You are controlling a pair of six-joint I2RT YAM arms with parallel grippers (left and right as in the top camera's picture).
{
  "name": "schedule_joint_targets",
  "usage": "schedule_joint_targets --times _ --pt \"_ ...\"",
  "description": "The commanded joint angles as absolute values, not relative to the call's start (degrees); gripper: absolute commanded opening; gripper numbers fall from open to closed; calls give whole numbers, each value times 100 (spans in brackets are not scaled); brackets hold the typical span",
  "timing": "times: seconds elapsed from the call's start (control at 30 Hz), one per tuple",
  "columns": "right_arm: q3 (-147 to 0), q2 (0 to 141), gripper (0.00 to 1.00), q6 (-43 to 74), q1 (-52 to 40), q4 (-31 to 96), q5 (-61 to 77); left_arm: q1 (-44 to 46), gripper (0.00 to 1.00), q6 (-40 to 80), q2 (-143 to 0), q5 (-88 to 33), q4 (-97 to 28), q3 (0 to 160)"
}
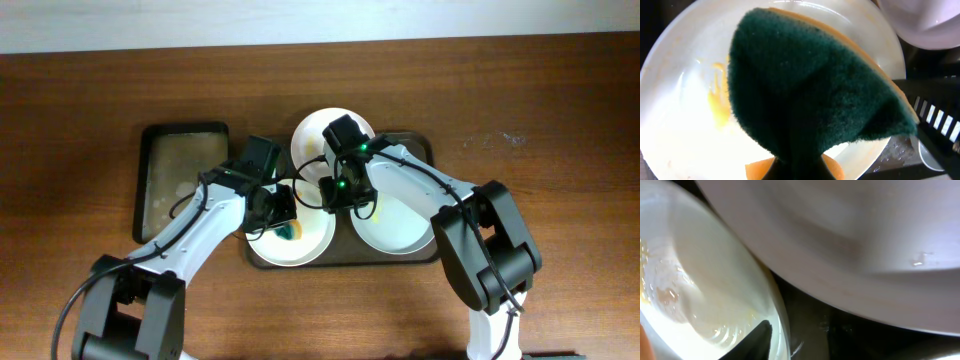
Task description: Clean dirty plates on tray and stack at the side
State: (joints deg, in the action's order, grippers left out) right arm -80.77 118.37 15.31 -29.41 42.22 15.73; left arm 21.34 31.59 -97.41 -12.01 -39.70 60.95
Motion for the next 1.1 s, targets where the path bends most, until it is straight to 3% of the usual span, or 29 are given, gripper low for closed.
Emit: schedule_joint_targets --times 0.0,0.1,0.27,0.3,0.33,0.4,0.63,0.73,0.83,1.07 --pt "-8001 11900 43 1712 -2969 4307 1476 2331 0 3369 -9675 -1151 -3817 5983" --pt "-7996 11900 42 1815 -2987 4327 1474 2467 6 3389 -9673 -1079 -3454 5839" --pt "-7985 11900 17 1811 -3050 4322 1470 2532 31 3387 -9673 -895 -3319 5787" --pt "-7975 11900 14 1811 -3068 4309 1470 2532 42 3387 -9675 -895 -3319 5787" --pt "-7957 11900 11 1811 -3081 4298 1468 2530 74 3387 -9673 -895 -3319 5787" --pt "-7942 11902 10 1811 -3085 4296 1468 2530 88 3385 -9675 -895 -3315 5787" --pt "-7931 11902 9 1813 -3074 4276 1448 2539 84 3385 -9673 -897 -3299 5787" --pt "-7931 11902 9 1811 -3074 4259 1448 2576 70 3385 -9673 -926 -3256 5787" --pt "-7931 11902 9 1811 -3074 4259 1446 2655 69 3385 -9673 -921 -3170 5787" --pt "-7929 11902 9 1811 -3074 4261 1448 2775 53 3385 -9675 -851 -2893 5784"
